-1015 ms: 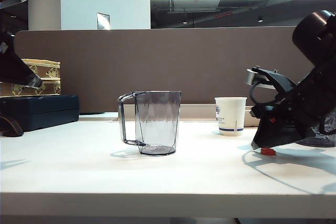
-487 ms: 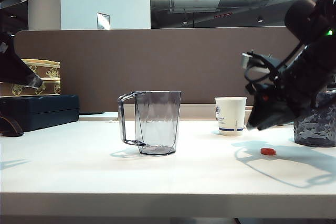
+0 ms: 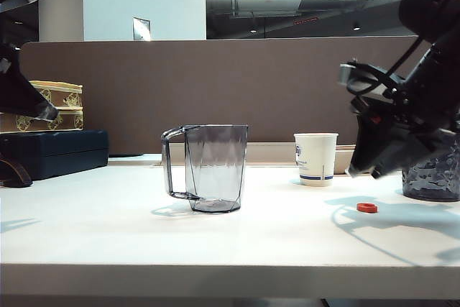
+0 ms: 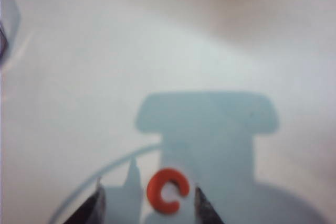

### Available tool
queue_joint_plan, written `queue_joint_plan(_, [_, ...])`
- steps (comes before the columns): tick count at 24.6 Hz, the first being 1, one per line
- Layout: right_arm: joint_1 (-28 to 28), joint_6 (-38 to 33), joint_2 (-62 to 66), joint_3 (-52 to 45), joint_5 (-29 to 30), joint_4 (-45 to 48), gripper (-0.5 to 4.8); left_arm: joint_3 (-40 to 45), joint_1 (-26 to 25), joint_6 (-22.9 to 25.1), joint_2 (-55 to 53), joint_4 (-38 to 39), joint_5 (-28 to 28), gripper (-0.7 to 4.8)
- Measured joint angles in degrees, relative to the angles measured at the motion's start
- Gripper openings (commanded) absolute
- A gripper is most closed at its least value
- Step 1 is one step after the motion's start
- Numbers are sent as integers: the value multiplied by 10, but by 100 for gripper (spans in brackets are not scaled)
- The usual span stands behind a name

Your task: Pick up the letter "c" and put it in the paper cup.

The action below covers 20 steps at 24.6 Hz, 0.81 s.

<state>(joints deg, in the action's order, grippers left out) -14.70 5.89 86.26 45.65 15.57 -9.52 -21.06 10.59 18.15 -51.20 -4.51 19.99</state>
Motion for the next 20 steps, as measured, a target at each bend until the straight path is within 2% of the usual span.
queue_joint_plan(16, [0,7,0,0,-16,-39,205,0,0,0,0,0,0,62])
queue_joint_plan(20, [0,13,0,0,-22,-45,225,0,0,0,0,0,0,62])
